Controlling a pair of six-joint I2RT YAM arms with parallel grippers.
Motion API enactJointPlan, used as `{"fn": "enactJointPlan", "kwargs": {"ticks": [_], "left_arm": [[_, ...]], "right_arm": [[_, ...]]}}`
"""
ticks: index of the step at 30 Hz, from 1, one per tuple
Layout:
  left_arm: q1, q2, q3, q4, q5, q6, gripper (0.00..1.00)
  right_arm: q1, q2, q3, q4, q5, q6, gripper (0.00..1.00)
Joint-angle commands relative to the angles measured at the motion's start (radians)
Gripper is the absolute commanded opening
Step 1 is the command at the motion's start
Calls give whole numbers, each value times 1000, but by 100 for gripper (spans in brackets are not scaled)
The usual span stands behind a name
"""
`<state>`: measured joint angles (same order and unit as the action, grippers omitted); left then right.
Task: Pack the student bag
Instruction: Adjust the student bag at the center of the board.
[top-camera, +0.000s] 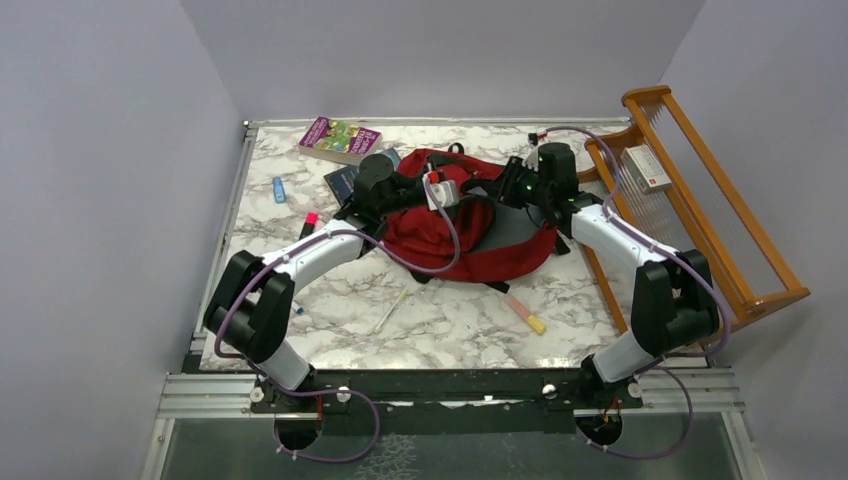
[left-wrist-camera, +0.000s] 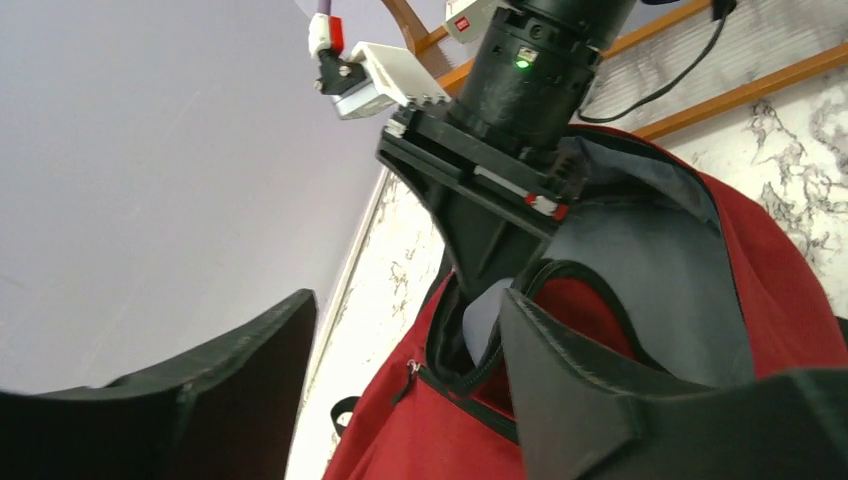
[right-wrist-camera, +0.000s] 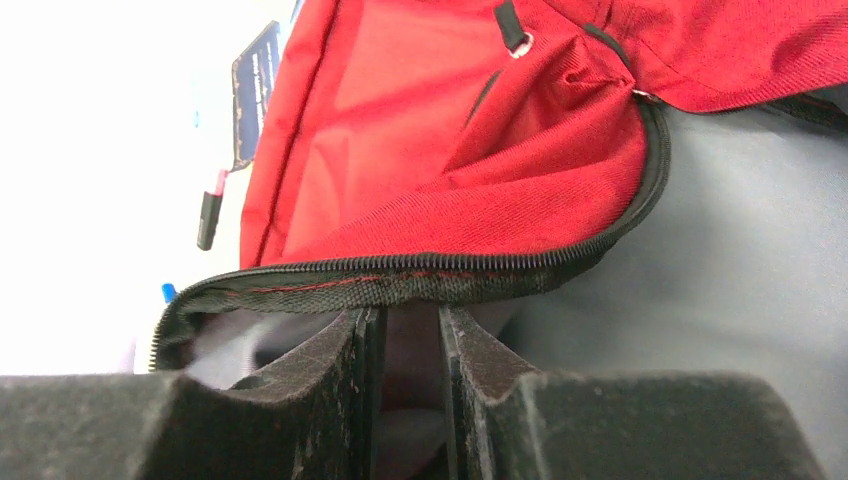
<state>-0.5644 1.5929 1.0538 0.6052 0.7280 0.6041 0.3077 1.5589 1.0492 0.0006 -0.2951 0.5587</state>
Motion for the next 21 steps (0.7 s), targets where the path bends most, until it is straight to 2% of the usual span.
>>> {"fn": "enactJointPlan", "kwargs": {"ticks": [1, 8, 10, 13, 17, 21], "left_arm": [[-36, -85, -62, 25, -73, -82, 75], [-114, -226, -254, 25, -333, -217, 85], [-120, -253, -298, 25, -483, -308, 85], [-119, -267, -327, 8, -787, -479, 85], [-115, -231, -259, -124, -972, -554, 93], [-38, -118, -53, -403, -1038, -684, 96]], "right_arm": [[4, 12, 43, 67, -50, 36, 30], [4, -62, -45, 19, 73, 3, 37], [4, -78, -69, 2, 101, -16, 38], [4, -101, -111, -21, 133, -30, 38], [2, -122, -160, -17, 157, -35, 39], [2, -130, -185, -9, 154, -31, 39]]}}
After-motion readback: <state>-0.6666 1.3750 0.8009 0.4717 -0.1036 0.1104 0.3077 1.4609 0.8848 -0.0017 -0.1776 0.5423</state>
